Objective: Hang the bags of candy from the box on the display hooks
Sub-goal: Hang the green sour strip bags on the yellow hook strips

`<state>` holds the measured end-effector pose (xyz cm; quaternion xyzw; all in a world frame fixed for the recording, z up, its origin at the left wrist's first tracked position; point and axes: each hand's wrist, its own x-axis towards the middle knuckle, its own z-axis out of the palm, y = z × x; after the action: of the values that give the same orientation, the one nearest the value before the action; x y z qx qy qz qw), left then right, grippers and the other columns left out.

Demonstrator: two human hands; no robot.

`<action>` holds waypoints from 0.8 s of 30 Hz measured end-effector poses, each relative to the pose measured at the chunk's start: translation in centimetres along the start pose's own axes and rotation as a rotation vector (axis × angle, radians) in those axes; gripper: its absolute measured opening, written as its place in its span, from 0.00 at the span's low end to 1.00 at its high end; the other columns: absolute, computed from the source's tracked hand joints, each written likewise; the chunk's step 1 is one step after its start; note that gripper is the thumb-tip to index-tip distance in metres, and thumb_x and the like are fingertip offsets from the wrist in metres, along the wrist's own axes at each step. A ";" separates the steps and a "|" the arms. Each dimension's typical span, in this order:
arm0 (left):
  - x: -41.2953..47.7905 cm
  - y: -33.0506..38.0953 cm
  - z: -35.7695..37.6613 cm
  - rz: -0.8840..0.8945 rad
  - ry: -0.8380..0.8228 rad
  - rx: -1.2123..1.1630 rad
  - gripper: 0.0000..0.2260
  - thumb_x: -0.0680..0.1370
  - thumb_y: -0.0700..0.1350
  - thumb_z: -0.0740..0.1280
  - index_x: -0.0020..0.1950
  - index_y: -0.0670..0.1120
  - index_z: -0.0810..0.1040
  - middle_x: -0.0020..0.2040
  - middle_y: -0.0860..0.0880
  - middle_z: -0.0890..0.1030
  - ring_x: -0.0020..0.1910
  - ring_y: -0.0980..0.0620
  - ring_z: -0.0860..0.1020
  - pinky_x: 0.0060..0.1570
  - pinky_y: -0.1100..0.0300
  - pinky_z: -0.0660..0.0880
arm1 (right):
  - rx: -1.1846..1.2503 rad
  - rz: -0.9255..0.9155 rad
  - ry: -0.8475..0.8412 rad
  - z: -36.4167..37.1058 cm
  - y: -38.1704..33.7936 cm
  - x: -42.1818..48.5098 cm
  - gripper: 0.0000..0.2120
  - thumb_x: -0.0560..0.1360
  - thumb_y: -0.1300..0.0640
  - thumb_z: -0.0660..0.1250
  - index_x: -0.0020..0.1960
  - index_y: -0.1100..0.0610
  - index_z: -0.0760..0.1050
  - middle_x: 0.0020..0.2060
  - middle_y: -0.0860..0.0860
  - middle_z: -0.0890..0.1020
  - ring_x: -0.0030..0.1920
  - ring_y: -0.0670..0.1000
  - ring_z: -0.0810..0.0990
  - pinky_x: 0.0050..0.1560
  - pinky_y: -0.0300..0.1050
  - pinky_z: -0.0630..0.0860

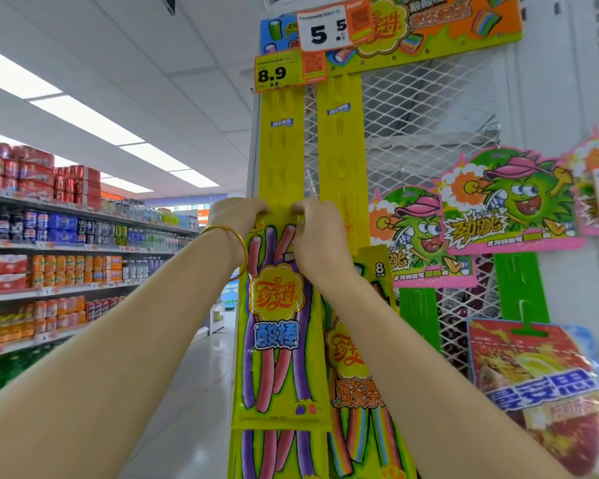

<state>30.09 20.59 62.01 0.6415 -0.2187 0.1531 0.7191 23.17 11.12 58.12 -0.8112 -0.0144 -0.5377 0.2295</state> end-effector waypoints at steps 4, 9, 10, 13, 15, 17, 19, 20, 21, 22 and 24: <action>-0.5 -0.8 -0.5 0.128 0.009 -0.014 0.07 0.72 0.36 0.68 0.49 0.43 0.78 0.52 0.40 0.80 0.50 0.43 0.78 0.56 0.49 0.76 | 0.025 -0.014 0.003 0.6 0.8 -1.4 0.16 0.77 0.66 0.60 0.63 0.57 0.70 0.58 0.55 0.74 0.55 0.54 0.74 0.47 0.40 0.68; -1.2 -2.1 -1.4 0.167 0.024 0.073 0.09 0.74 0.35 0.68 0.52 0.42 0.80 0.53 0.39 0.80 0.47 0.46 0.77 0.56 0.51 0.76 | -0.006 -0.033 0.090 0.2 1.0 -2.0 0.10 0.75 0.65 0.65 0.54 0.56 0.69 0.47 0.53 0.77 0.43 0.53 0.75 0.40 0.49 0.73; -1.2 -2.2 -1.6 0.179 0.028 0.088 0.08 0.74 0.36 0.68 0.52 0.43 0.80 0.52 0.40 0.80 0.46 0.46 0.77 0.54 0.52 0.76 | -0.020 -0.037 0.094 0.2 1.0 -2.0 0.10 0.75 0.63 0.66 0.52 0.55 0.68 0.44 0.53 0.77 0.41 0.54 0.75 0.38 0.48 0.72; -1.3 -2.5 -1.7 0.200 0.054 0.123 0.07 0.74 0.37 0.68 0.51 0.40 0.80 0.49 0.40 0.80 0.45 0.46 0.76 0.49 0.54 0.75 | -0.019 -0.033 0.083 0.2 1.0 -2.2 0.11 0.75 0.60 0.68 0.50 0.55 0.66 0.41 0.53 0.77 0.39 0.55 0.76 0.36 0.49 0.73; -1.4 -2.5 -1.6 0.211 0.081 0.128 0.08 0.74 0.37 0.69 0.51 0.38 0.80 0.47 0.41 0.79 0.42 0.46 0.76 0.45 0.55 0.75 | -0.056 -0.041 0.078 0.4 1.1 -2.3 0.10 0.75 0.59 0.67 0.51 0.54 0.66 0.43 0.53 0.77 0.40 0.55 0.76 0.35 0.47 0.70; -1.8 -2.5 -1.4 0.231 0.097 0.164 0.09 0.74 0.37 0.68 0.54 0.37 0.79 0.45 0.42 0.78 0.35 0.51 0.73 0.37 0.62 0.72 | -0.100 -0.059 0.072 0.3 1.1 -2.5 0.10 0.76 0.59 0.66 0.52 0.54 0.65 0.45 0.54 0.77 0.40 0.56 0.75 0.34 0.46 0.68; -2.4 -2.6 -1.3 0.246 0.117 0.182 0.12 0.74 0.38 0.68 0.57 0.38 0.76 0.46 0.43 0.76 0.36 0.53 0.73 0.35 0.64 0.70 | -0.142 -0.066 0.062 -0.1 0.9 -2.8 0.12 0.76 0.59 0.66 0.54 0.55 0.64 0.45 0.54 0.76 0.40 0.57 0.76 0.35 0.47 0.71; -2.8 -2.9 -1.4 0.252 0.139 0.200 0.14 0.74 0.39 0.69 0.58 0.39 0.74 0.49 0.43 0.76 0.39 0.51 0.74 0.39 0.62 0.72 | -0.202 -0.064 0.053 -0.3 0.9 -3.1 0.14 0.76 0.60 0.66 0.56 0.54 0.63 0.46 0.54 0.76 0.40 0.57 0.77 0.35 0.48 0.73; -3.4 -3.2 -1.5 0.261 0.165 0.230 0.16 0.73 0.41 0.70 0.59 0.41 0.73 0.51 0.44 0.77 0.44 0.49 0.75 0.45 0.58 0.74 | -0.293 -0.059 0.047 -0.6 0.8 -3.5 0.16 0.76 0.59 0.67 0.58 0.54 0.62 0.48 0.54 0.75 0.39 0.57 0.78 0.34 0.48 0.73; -4.0 -3.6 -1.7 0.284 0.193 0.267 0.18 0.72 0.42 0.71 0.60 0.43 0.72 0.55 0.44 0.76 0.48 0.48 0.75 0.50 0.55 0.75 | -0.390 -0.053 0.043 -0.9 0.7 -4.2 0.19 0.75 0.58 0.67 0.60 0.54 0.61 0.50 0.53 0.74 0.38 0.57 0.79 0.31 0.47 0.72; -5.7 -4.7 -1.9 0.363 0.223 0.318 0.19 0.71 0.44 0.72 0.60 0.45 0.72 0.58 0.45 0.74 0.50 0.50 0.74 0.53 0.53 0.74 | -0.475 -0.048 0.033 -1.9 0.5 -5.8 0.21 0.75 0.54 0.68 0.60 0.55 0.59 0.52 0.52 0.74 0.38 0.55 0.80 0.29 0.45 0.68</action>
<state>27.75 22.19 54.94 0.6759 -0.2230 0.3819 0.5896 19.24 11.24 53.41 -0.8329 0.0970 -0.5445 0.0193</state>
